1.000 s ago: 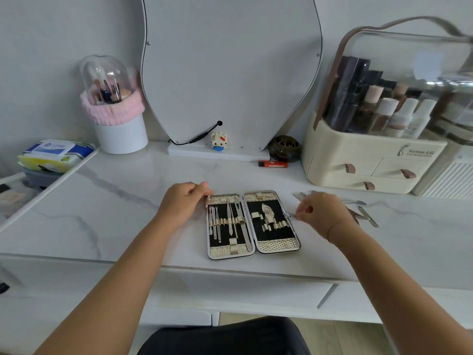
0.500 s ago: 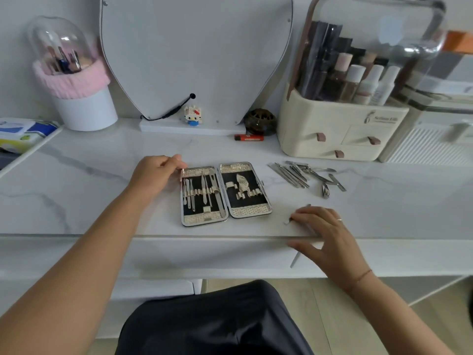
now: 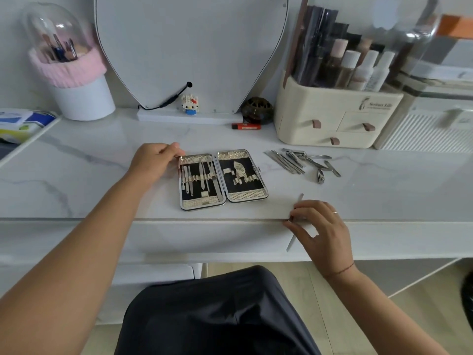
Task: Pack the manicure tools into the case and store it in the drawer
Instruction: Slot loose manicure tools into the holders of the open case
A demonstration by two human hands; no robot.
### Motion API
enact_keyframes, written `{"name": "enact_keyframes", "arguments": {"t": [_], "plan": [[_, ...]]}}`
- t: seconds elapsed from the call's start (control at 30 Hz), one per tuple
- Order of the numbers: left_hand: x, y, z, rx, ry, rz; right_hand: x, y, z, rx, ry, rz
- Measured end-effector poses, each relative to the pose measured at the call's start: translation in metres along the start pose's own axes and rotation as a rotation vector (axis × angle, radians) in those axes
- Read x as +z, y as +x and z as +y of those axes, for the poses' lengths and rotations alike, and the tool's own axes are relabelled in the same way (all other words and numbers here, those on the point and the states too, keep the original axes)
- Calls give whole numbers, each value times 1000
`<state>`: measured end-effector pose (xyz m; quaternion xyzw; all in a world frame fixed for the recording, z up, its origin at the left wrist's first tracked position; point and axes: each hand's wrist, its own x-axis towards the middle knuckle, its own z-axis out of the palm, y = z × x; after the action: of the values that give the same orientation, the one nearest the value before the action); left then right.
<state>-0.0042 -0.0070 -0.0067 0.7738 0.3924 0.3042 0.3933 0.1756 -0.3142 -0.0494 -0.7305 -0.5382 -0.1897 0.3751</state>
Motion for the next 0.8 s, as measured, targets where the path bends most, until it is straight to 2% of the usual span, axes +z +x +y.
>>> {"name": "enact_keyframes", "arguments": {"t": [0.17, 0.23, 0.33, 0.4, 0.5, 0.63, 0.8], "plan": [[0, 1, 0, 3, 3, 3, -2, 7, -9, -73, 34, 87], [0, 0, 0, 5, -1, -1, -9, 28, -21, 22, 93, 134], [0, -1, 2, 4, 3, -8, -12, 81, -43, 314, 353, 150], [1, 0, 2, -1, -4, -12, -1, 119, -54, 459, 601, 47], [0, 1, 2, 5, 2, -1, 34, 165, -68, 523, 726, -185], [-3, 2, 0, 18, 24, -11, 91, 194, -85, 513, 662, -435], [-1, 3, -1, 28, -4, -9, 125, 199, -90, 443, 554, -515]]}}
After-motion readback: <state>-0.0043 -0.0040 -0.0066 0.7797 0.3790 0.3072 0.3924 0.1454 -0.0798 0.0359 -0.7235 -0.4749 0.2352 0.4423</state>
